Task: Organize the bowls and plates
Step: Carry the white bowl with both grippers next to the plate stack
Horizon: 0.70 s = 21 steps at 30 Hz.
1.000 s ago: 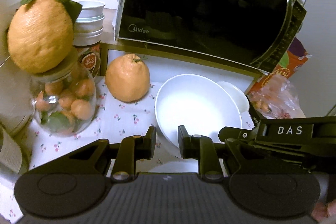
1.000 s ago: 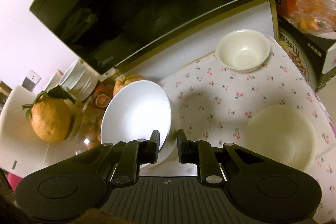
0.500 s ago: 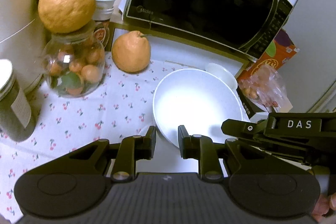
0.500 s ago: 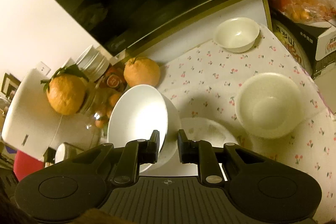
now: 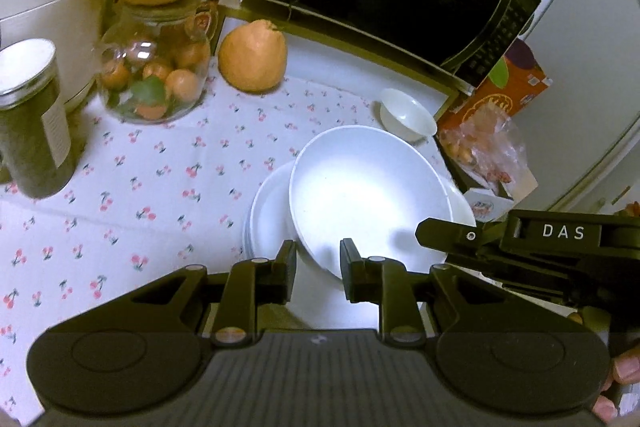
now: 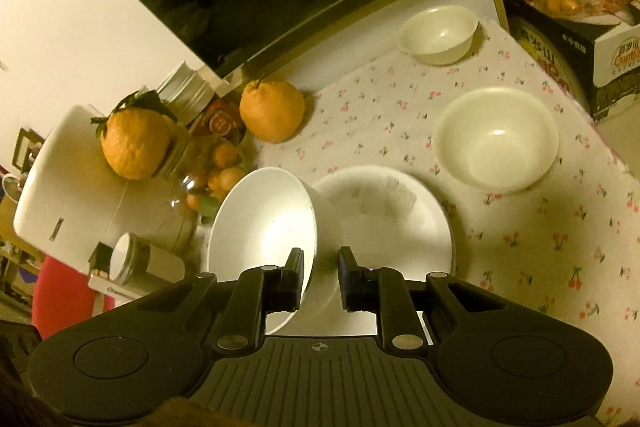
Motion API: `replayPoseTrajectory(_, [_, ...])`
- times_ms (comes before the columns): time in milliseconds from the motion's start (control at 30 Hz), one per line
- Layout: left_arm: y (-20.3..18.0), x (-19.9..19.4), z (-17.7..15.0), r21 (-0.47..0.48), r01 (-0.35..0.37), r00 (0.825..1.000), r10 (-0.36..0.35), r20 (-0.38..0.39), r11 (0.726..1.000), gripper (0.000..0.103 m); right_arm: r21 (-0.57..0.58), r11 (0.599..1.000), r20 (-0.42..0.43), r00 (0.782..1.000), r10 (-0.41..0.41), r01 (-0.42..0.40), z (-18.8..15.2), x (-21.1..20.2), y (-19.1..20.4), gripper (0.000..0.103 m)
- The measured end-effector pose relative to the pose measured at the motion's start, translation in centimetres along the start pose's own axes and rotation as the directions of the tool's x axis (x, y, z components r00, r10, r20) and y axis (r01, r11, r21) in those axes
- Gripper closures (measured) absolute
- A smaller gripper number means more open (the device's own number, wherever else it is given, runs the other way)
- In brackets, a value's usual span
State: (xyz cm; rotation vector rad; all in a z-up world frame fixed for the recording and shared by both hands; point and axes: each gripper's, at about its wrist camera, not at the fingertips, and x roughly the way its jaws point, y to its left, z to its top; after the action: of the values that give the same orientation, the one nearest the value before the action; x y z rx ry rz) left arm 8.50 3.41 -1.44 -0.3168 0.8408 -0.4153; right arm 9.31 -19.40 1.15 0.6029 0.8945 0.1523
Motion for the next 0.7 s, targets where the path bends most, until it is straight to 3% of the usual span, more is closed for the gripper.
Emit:
replayPoseTrajectory(267, [1.7,-2.6,-0.8,0.029,-0.005,1.000,0.005,0.003,1.000,0.082,-0.020,0.999,-0.057,0.998,0.035,-0.036,-1.6,0.4,1.3,0.085])
replayPoseTrajectory(433, [4.2,-4.0,-1.8,0.027,-0.027,0.999,0.027,-0.026,0.999,0.081,-0.039,0.996,-0.130,0.988,0.077,-0.083,-3.0,1.9,3.1,0.085])
replayPoseTrajectory(700, [7.5,-4.2,-3.3,-0.016,-0.050,0.994,0.048,-0.097,0.999,0.081,-0.074,0.993,-0.230,0.971,0.069,-0.088,-4.9,5.0,5.2,0.085])
